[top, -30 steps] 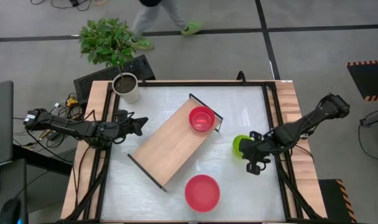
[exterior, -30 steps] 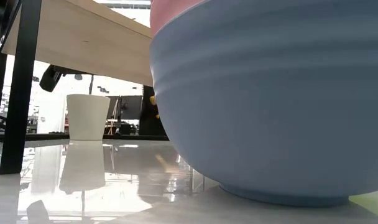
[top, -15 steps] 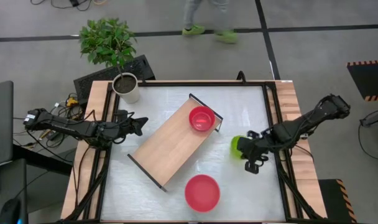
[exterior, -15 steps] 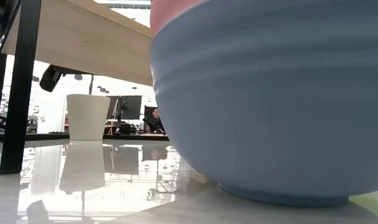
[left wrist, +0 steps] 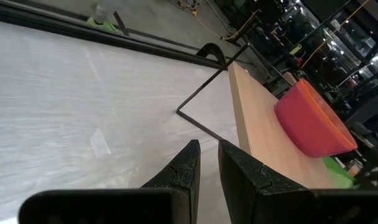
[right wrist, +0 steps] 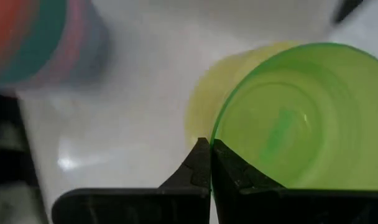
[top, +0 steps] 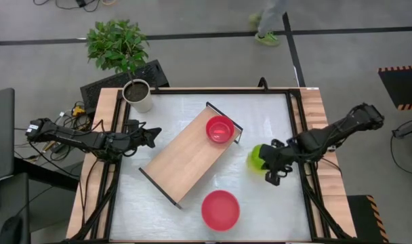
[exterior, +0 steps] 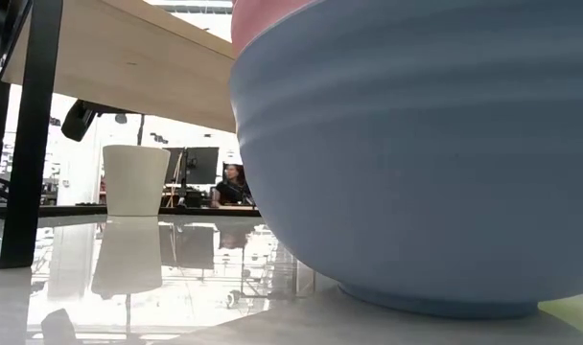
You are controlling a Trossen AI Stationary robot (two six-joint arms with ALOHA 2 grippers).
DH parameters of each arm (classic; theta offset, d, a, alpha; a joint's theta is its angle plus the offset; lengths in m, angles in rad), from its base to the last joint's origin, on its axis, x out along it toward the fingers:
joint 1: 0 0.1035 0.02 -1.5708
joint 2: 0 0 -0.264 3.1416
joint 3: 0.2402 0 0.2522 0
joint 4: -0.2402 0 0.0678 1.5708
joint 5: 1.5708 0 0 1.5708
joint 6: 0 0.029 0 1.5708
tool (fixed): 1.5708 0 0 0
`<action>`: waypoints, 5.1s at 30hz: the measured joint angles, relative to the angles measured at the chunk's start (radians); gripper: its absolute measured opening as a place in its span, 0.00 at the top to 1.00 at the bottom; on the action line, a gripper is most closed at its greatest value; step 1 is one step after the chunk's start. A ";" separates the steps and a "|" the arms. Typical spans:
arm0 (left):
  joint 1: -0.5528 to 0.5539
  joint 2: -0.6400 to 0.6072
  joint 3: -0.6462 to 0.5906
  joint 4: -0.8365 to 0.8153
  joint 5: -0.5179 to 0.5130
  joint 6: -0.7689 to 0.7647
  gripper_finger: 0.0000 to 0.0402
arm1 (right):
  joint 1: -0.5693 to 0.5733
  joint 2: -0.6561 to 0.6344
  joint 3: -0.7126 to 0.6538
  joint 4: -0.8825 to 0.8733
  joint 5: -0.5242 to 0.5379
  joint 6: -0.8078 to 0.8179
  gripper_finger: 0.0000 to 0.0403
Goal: Place and stack bowls onto a shelf
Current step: Stack the green bowl on top of the red bowl into the shelf, then stack the yellow bowl on top of the green bowl into the shelf
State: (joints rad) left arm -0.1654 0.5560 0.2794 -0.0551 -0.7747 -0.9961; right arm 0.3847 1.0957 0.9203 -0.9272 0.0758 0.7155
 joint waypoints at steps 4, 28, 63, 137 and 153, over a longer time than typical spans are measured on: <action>0.000 0.000 0.000 -0.005 0.000 0.004 0.89 | -0.024 -0.006 0.020 -0.019 0.011 0.000 0.95; 0.000 0.000 0.000 -0.030 0.002 0.004 0.89 | -0.185 0.061 0.493 -0.198 0.054 -0.407 0.95; 0.000 0.000 0.000 -0.037 0.003 0.004 0.89 | -0.380 0.567 0.924 -0.326 -0.061 -1.210 0.94; 0.000 0.000 0.000 -0.063 -0.007 -0.042 0.89 | -0.186 0.262 0.510 0.173 0.446 -0.715 0.91; 0.000 0.000 0.000 -0.067 0.004 -0.038 0.89 | 0.028 0.177 0.510 -0.311 0.263 -0.245 0.69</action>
State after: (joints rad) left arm -0.1658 0.5564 0.2790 -0.1222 -0.7709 -1.0341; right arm 0.4131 1.2724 1.4303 -1.2385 0.3385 0.4709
